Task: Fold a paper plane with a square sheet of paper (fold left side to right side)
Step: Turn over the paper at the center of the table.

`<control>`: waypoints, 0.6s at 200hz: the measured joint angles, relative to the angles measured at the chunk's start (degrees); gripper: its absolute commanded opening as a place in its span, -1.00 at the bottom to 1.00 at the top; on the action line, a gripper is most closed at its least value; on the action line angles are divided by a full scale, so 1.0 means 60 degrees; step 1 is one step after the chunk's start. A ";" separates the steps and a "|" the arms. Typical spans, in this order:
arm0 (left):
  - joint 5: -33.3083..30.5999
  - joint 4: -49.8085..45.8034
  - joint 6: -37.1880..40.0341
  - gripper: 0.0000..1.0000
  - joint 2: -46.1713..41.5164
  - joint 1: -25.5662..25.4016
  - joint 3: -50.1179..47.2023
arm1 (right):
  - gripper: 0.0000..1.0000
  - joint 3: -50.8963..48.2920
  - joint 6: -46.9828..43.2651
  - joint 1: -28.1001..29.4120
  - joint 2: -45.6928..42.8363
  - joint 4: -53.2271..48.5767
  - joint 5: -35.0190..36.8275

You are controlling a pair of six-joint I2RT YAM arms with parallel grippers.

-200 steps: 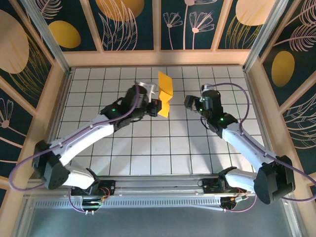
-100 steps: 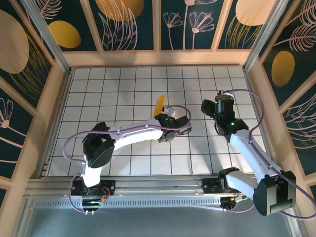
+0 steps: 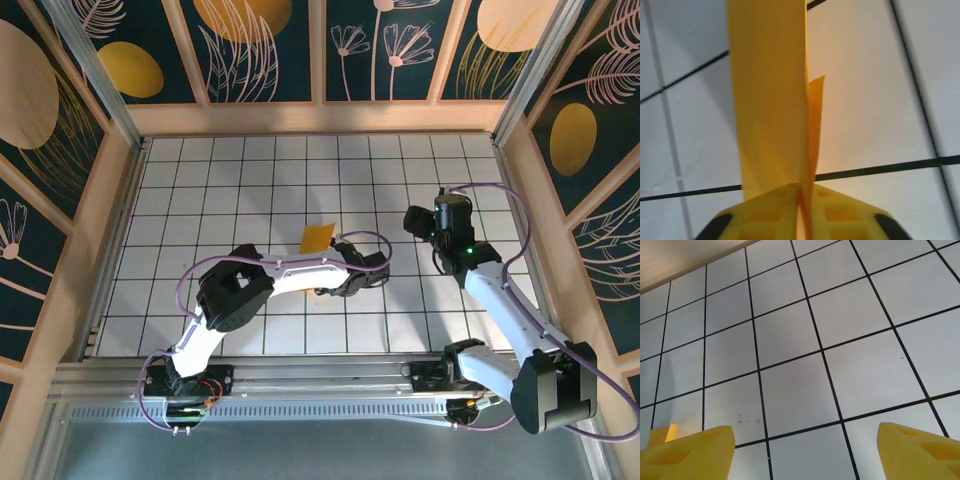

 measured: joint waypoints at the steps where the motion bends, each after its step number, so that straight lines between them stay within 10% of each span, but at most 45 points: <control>1: 0.0029 0.0025 -0.0011 -0.61 -0.0004 0.0004 0.0011 | 0.51 0.0000 0.0000 0.0000 0.0004 0.0000 -0.0011; 81: 0.3508 0.2973 0.0729 0.11 -0.0543 0.1293 -0.0025 | 0.50 -0.0102 0.0299 -0.0004 0.0532 0.0091 -0.1198; 120: 0.5289 0.4889 0.0739 0.18 -0.2295 0.2211 -0.1330 | 0.09 -0.0102 0.0769 -0.0022 0.0969 0.0328 -0.2575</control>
